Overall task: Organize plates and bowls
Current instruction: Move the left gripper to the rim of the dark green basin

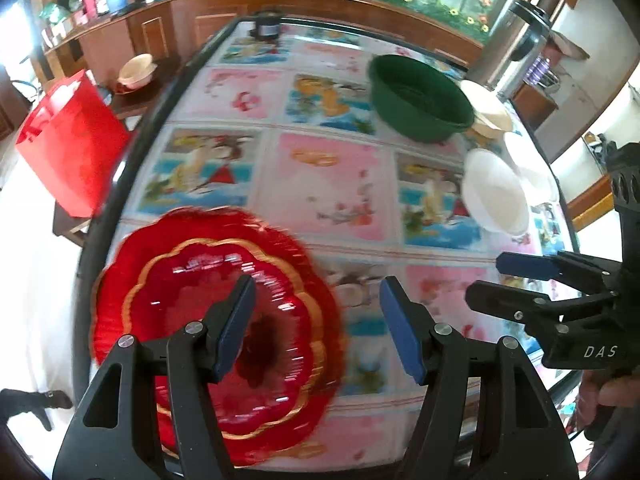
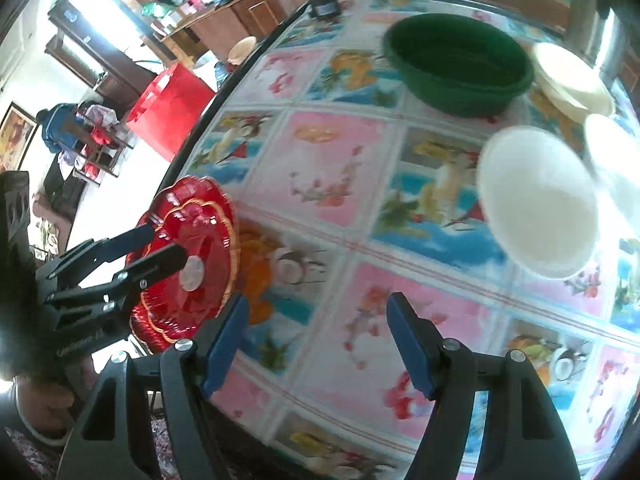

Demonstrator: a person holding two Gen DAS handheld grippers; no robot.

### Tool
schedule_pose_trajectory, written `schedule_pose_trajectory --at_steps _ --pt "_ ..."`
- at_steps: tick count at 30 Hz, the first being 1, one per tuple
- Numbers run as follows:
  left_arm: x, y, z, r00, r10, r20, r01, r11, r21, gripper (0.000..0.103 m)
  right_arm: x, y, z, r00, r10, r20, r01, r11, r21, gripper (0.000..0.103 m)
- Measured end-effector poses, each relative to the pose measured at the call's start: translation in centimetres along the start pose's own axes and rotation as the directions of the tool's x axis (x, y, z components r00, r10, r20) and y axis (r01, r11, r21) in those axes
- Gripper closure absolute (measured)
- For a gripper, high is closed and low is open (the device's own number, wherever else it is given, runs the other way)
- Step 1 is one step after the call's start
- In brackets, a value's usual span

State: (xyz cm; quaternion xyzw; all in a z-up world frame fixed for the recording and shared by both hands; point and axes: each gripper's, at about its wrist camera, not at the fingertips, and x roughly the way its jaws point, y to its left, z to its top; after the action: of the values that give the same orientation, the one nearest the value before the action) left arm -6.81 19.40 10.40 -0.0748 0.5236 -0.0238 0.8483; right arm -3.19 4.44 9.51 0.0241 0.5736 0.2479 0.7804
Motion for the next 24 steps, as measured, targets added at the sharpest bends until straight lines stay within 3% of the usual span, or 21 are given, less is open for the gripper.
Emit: schedule_pose_trajectory --at_steps 14,24 --pt "0.9 -7.2 6.0 0.997 -0.064 0.047 0.066 0.997 -0.042 0.038 -3.4 -7.4 2.6 0.999 -0.023 0.048 0.021 0.999 0.038 0.029" --pt "3.7 -8.1 12.1 0.996 -0.046 0.081 0.053 0.995 -0.084 0.038 -4.6 -12.8 7.5 0.989 -0.041 0.139 0.024 0.992 0.126 0.028"
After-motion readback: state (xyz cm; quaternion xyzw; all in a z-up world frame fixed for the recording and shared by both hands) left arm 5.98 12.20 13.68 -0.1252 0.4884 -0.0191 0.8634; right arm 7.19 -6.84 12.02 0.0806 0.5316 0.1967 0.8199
